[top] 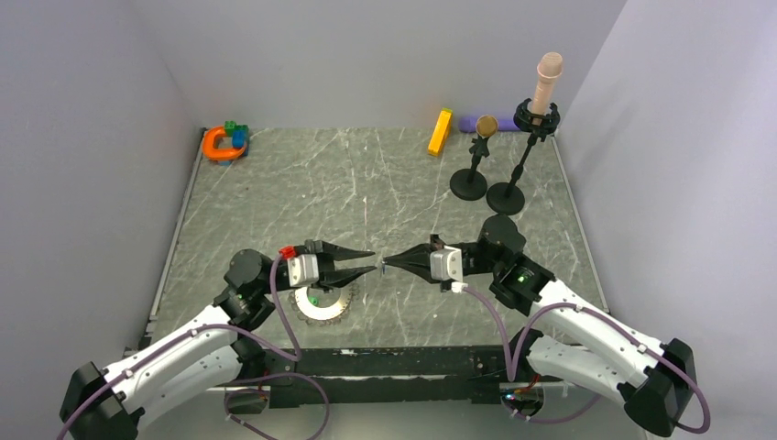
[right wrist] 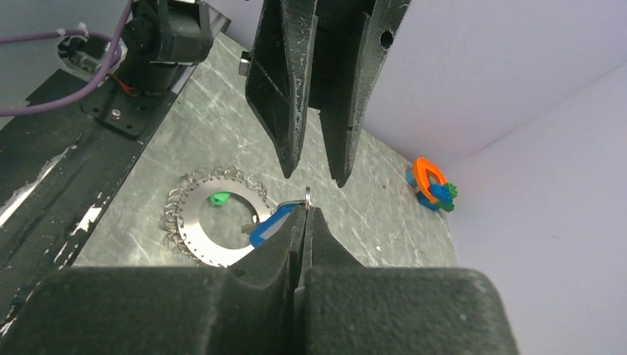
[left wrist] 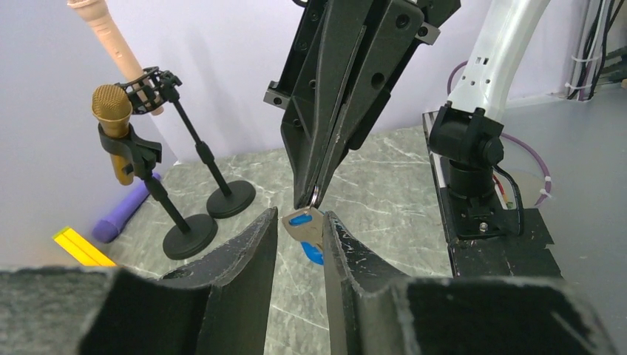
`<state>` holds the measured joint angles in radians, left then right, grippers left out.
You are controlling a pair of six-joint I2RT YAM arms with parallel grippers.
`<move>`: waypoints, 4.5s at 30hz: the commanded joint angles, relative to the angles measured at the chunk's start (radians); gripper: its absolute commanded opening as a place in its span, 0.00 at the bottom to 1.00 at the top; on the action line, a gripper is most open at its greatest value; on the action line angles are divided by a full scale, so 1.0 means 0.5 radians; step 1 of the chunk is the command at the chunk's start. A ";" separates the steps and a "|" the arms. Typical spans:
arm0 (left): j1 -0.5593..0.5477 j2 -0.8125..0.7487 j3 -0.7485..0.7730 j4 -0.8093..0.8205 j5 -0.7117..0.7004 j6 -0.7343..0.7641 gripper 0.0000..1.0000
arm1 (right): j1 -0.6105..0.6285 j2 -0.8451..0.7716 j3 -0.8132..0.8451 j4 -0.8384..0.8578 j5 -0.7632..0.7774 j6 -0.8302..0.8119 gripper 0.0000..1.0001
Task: Put the keys on the keyring
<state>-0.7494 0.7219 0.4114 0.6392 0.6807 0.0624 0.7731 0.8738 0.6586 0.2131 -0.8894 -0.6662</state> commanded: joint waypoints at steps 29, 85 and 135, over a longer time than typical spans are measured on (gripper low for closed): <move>-0.063 0.122 0.232 -0.141 0.070 0.146 0.00 | 0.011 0.059 0.028 0.246 -0.045 0.235 0.08; -0.349 0.413 1.111 -1.960 -0.614 0.660 0.00 | 0.064 0.277 0.308 -0.434 0.156 0.235 0.22; -0.359 0.354 1.058 -1.900 -0.629 0.611 0.00 | 0.080 0.269 0.278 -0.384 0.320 0.345 0.21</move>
<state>-0.9226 0.9192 0.9363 -0.3557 0.3504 0.3759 0.8066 1.0157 0.7956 -0.0208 -0.7368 -0.5163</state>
